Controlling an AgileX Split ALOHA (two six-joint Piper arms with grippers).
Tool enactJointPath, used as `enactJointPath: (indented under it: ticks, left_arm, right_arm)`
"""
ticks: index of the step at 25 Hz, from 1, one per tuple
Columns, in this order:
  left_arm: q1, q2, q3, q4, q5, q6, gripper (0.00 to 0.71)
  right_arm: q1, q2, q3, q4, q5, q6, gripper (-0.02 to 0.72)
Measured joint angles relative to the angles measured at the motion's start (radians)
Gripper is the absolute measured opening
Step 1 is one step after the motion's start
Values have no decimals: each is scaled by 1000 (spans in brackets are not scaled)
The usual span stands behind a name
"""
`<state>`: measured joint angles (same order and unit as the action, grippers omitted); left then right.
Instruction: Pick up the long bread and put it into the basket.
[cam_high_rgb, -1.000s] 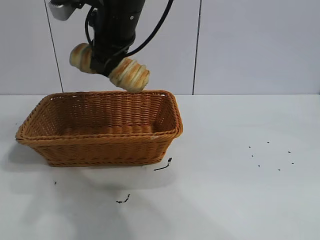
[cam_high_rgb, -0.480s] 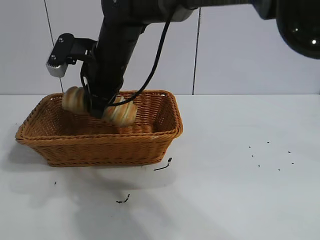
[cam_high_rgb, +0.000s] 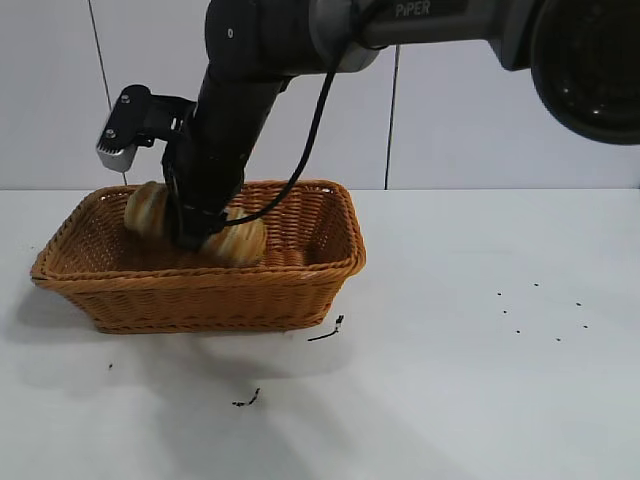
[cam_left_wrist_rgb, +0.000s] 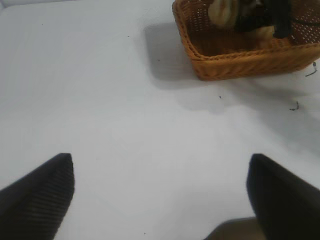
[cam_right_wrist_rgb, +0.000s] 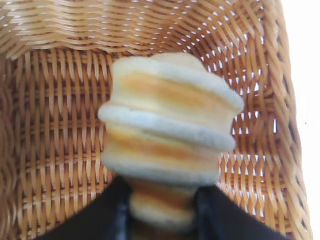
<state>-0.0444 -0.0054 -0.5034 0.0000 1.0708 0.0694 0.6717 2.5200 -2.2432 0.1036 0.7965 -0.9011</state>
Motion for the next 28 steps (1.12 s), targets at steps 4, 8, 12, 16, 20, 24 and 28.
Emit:
enactJointPath:
  ticks: [4, 8, 12, 16, 20, 24, 28]
  left_arm:
    - [0, 0, 0, 0, 0, 0, 696]
    - [0, 0, 0, 0, 0, 0, 696]
    - [0, 0, 0, 0, 0, 0, 696]
    - [0, 0, 0, 0, 0, 0, 696]
    - [0, 0, 0, 0, 0, 0, 696]
    - [0, 0, 0, 0, 0, 0, 696]
    - [0, 0, 0, 0, 0, 0, 696]
  right_arm:
    - [-6, -21, 0, 29, 1, 32, 622]
    - [-39, -91, -6, 41, 3, 159, 622]
    - [-83, -177, -10, 29, 48, 455, 622]
    - [-133, -228, -12, -11, 193, 697, 622]
    - [-215, -229, -12, -34, 285, 818, 622]
    - [-327, -229, -12, -39, 312, 843, 622]
    - [-461, -229, -12, -41, 353, 850, 622]
